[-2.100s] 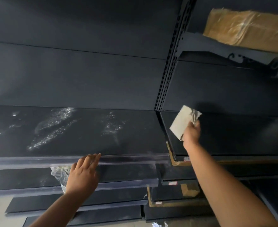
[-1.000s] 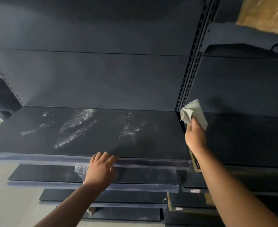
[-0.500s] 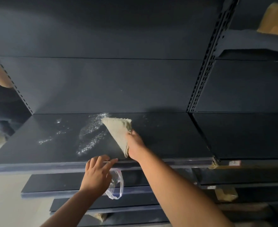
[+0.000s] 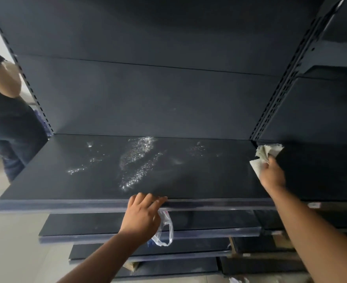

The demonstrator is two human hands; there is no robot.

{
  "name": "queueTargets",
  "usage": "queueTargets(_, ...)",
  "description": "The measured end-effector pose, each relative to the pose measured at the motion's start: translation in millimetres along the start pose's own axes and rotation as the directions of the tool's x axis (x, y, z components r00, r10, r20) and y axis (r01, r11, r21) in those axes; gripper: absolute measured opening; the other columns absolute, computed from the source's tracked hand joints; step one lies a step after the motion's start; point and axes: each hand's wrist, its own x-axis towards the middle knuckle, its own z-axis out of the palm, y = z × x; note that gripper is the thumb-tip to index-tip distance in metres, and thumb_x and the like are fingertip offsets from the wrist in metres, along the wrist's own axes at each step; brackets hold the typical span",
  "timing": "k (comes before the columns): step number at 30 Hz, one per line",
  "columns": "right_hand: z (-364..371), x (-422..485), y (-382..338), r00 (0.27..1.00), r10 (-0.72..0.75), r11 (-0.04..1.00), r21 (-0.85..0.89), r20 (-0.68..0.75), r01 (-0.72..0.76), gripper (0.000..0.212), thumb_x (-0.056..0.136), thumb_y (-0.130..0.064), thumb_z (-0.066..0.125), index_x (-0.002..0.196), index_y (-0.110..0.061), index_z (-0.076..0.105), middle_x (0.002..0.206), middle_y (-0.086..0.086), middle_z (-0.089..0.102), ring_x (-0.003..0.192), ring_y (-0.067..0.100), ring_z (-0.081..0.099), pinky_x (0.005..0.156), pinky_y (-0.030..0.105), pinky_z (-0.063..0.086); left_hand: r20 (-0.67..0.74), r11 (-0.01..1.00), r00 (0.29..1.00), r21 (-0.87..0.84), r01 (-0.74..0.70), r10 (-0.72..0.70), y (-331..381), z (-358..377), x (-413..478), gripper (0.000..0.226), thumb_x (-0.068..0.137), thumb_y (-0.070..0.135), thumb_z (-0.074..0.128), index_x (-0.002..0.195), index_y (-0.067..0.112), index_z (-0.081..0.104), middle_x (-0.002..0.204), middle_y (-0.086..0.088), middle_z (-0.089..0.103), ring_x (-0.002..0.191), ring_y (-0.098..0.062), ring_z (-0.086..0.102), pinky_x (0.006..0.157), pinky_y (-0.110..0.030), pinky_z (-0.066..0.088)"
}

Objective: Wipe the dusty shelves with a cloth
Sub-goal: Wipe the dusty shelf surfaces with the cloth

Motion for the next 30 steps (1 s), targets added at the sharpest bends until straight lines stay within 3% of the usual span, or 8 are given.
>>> queueTargets(5,88.5,-13.7,-45.5,0.982,-0.141,0.956,-0.239,0.124,0.168,0.036,0.091,-0.014,0.037,0.123,-0.018,0.052,0.124,0.017,0.059,0.107,0.042,0.057,0.085,0.040,0.047,-0.023,1.000,1.000,-0.017,-0.014,0.013,-18.5,-7.2,-2.5,0.035,0.074,0.029,0.055,0.106,0.029,0.069,0.095,0.006,0.059,0.081,-0.021,0.045,0.073,-0.034,0.032)
queueTargets(10,164.6,-102.0,-164.9,0.830,-0.371,0.928,0.132,0.417,0.348,0.038,0.091,-0.016,0.041,0.126,-0.021,0.055,0.124,0.009,0.061,0.113,0.028,0.056,0.088,0.026,0.042,-0.088,1.000,0.996,-0.020,0.001,-0.003,-44.0,-8.7,-11.4,0.036,0.074,0.023,0.055,0.107,0.031,0.069,0.094,0.004,0.058,0.083,-0.021,0.044,0.073,-0.034,0.030)
queueTargets(15,170.8,-149.3,-244.5,0.731,-0.224,0.679,0.641,0.645,-0.357,0.024,0.095,-0.020,0.046,0.112,-0.028,0.060,0.107,0.005,0.067,0.091,0.022,0.062,0.080,0.035,0.054,-0.097,0.998,0.994,-0.021,-0.057,0.054,-55.1,-10.1,-19.0,0.044,0.070,0.016,0.058,0.111,0.029,0.068,0.095,0.004,0.058,0.084,-0.022,0.044,0.075,-0.035,0.033)
queueTargets(19,128.4,-117.0,-233.8,0.868,-0.043,0.557,0.733,0.495,-0.390,0.018,0.096,-0.015,0.046,0.105,-0.025,0.057,0.079,-0.001,0.061,0.046,0.013,0.049,0.037,0.018,0.036,-0.058,0.999,0.998,-0.035,-0.039,0.037,-55.2,-16.4,-18.9,0.046,0.069,0.019,0.055,0.112,0.031,0.068,0.096,0.007,0.058,0.083,-0.022,0.046,0.074,-0.036,0.038)
queueTargets(21,100.8,-86.6,-208.1,0.921,0.037,0.498,0.792,0.389,-0.354,0.021,0.095,-0.012,0.045,0.109,-0.023,0.057,0.081,-0.002,0.062,0.050,0.011,0.057,0.043,0.020,0.045,-0.043,0.999,0.999,-0.038,-0.036,0.034,-54.8,-19.1,-20.4,0.046,0.070,0.021,0.052,0.112,0.031,0.067,0.096,0.007,0.058,0.083,-0.021,0.046,0.074,-0.035,0.039)
queueTargets(23,71.7,-51.5,-169.6,0.973,0.096,0.513,0.828,0.209,-0.228,0.026,0.095,-0.010,0.042,0.114,-0.021,0.056,0.096,0.001,0.065,0.078,0.017,0.065,0.072,0.032,0.057,-0.025,0.999,0.999,-0.038,-0.026,0.025,-54.7,-20.9,-21.2,0.046,0.070,0.022,0.051,0.112,0.032,0.068,0.096,0.009,0.058,0.083,-0.019,0.045,0.074,-0.034,0.039)
queueTargets(26,32.4,1.7,-99.5,0.980,0.152,0.808,0.587,-0.128,-0.048,0.039,0.092,-0.023,0.039,0.129,-0.018,0.051,0.127,0.013,0.060,0.114,0.032,0.057,0.101,0.042,0.046,-0.013,0.999,1.000,-0.035,-0.002,0.001,-53.6,-21.1,-21.1,0.046,0.071,0.023,0.051,0.113,0.032,0.068,0.096,0.009,0.058,0.083,-0.018,0.044,0.074,-0.033,0.036)
queueTargets(30,11.6,27.9,-36.9,0.980,0.071,0.990,0.136,-0.184,-0.046,0.038,0.095,-0.022,0.036,0.131,-0.015,0.046,0.120,0.028,0.058,0.107,0.047,0.055,0.088,0.045,0.044,-0.027,0.999,1.000,-0.042,0.000,-0.001,-52.3,-19.5,-21.6,0.046,0.070,0.022,0.054,0.114,0.032,0.067,0.095,0.008,0.058,0.082,-0.018,0.042,0.074,-0.034,0.034)
